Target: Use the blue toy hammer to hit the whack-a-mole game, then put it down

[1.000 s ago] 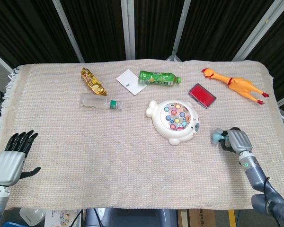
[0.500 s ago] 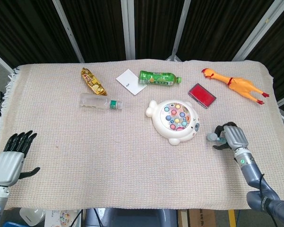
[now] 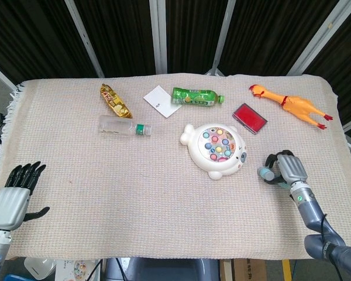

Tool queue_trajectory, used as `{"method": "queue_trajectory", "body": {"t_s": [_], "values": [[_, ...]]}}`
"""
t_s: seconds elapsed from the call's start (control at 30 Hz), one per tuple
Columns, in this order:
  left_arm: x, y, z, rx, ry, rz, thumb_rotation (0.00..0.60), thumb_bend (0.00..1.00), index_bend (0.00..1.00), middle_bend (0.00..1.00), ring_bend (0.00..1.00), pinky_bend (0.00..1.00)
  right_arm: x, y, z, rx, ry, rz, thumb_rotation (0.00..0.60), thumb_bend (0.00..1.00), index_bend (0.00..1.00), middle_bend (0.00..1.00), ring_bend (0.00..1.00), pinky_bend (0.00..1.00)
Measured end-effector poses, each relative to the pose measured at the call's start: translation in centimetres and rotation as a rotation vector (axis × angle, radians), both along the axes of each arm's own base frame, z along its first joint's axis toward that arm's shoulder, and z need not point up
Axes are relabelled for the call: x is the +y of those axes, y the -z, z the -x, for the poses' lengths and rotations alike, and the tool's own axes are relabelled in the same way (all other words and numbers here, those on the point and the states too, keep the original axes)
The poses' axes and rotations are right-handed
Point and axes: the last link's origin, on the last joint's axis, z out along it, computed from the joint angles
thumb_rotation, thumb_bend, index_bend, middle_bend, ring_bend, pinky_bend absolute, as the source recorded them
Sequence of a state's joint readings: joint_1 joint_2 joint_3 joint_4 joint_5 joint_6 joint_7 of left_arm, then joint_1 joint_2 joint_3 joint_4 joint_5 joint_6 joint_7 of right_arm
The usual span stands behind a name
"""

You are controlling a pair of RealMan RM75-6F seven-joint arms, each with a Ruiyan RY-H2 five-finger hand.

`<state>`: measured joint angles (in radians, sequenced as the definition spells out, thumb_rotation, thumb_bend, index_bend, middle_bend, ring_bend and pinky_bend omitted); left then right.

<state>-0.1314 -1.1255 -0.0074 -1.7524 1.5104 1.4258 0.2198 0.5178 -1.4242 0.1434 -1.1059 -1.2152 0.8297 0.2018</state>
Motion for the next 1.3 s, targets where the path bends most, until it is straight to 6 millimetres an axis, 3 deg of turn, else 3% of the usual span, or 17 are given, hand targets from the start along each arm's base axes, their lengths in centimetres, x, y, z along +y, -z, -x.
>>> {"method": "queue_trajectory", "body": {"t_s": [1.3], "values": [[-0.1,0.1,0.3,-0.005,-0.009,-0.001,0.600,0.03,0.00,0.00,0.00,0.00,-1.7,-1.0,0.0,0.048,0.041,-0.009,0.600,0.07,0.51,0.49,0.25,0.12]]}}
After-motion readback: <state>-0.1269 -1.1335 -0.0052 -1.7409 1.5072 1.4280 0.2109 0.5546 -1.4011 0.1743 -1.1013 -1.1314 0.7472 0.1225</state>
